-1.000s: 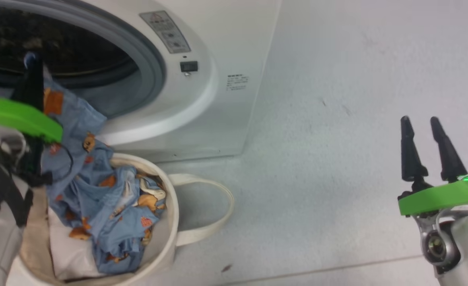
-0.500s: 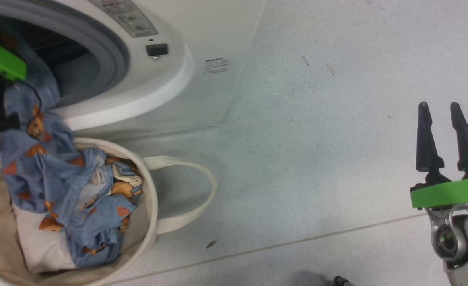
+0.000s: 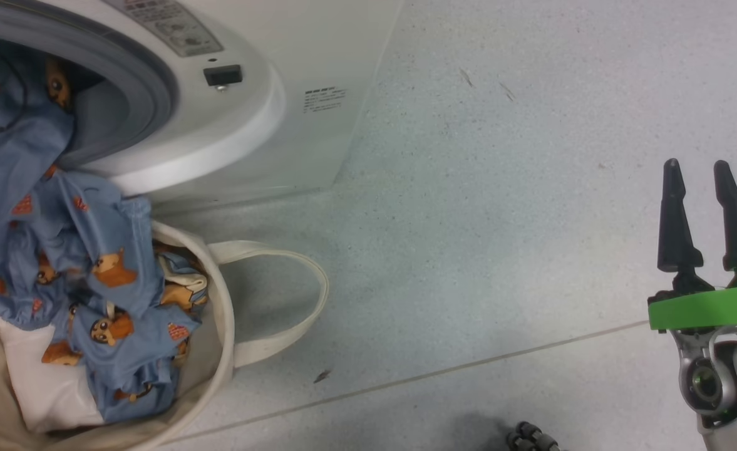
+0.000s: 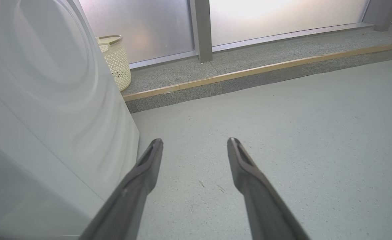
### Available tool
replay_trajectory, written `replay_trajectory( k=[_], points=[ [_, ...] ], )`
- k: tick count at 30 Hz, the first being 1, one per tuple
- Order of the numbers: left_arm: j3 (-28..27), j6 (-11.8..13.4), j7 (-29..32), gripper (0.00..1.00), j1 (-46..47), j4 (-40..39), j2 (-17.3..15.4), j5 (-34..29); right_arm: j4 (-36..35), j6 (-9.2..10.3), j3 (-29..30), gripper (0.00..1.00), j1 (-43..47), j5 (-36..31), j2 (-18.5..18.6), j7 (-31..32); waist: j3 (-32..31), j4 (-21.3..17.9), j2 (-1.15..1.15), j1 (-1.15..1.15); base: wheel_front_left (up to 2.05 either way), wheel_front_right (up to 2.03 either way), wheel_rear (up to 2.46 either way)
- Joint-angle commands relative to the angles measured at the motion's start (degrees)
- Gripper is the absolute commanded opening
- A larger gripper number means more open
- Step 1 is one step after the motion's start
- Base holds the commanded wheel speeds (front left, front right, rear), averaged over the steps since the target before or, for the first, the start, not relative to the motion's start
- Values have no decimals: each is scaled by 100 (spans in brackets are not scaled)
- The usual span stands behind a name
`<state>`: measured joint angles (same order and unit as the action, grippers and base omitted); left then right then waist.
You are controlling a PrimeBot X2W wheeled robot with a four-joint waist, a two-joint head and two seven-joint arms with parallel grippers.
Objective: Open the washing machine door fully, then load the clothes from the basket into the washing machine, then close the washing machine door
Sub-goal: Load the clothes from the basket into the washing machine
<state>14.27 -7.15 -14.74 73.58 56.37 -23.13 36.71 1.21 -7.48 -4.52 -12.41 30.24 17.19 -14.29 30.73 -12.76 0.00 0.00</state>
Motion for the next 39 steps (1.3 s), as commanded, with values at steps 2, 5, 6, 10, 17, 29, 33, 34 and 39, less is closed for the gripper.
replay_trajectory(
  k=[2, 5, 6, 10, 17, 29, 33, 34, 39],
  points=[
    [-37, -34, -15, 0, 96, 322, -144, -98, -181, -1, -57, 100, 130, -80, 64, -69, 51, -19, 0, 0, 0, 0, 0],
    [174, -34, 119, 0, 208, 861, -56, -154, -183, -1, -44, 100, 130, -96, 47, -69, 81, -12, 0, 0, 0, 0, 0],
    [250, -34, 237, 0, 233, 1018, -13, -170, -180, -1, -48, 100, 125, -100, 40, -69, 79, -8, 0, 0, 0, 0, 0],
    [483, -34, 306, 100, 338, 1338, 46, -253, -152, -1, -136, 100, 68, -117, 21, -69, 40, -4, 0, 0, 0, 0, 0],
    [637, 8, 841, 100, 231, 1660, 117, -286, -32, -1, -255, 100, -12, -91, 25, -70, -136, -20, 0, 0, 0, 0, 0],
    [634, 29, 306, 100, -250, 1731, 404, -148, 247, -1, -458, 100, -203, 69, 45, -70, -593, 147, 0, 0, 0, 0, 0],
    [644, 0, 99, 100, -591, 1730, 544, -93, 390, -1, -555, 100, -258, 147, 49, -71, -879, 253, 0, 0, 0, 0, 0],
    [666, -8, 65, 100, -672, 1708, 568, -97, 417, -1, -575, 100, -274, 173, 47, -71, -946, 283, 0, 0, 0, 0, 0],
    [560, -27, -19, 100, -1121, 1396, 596, 12, 583, -1, -768, 100, -344, 273, 58, -71, -1252, 449, 0, 0, 0, 0, 0]
  ],
)
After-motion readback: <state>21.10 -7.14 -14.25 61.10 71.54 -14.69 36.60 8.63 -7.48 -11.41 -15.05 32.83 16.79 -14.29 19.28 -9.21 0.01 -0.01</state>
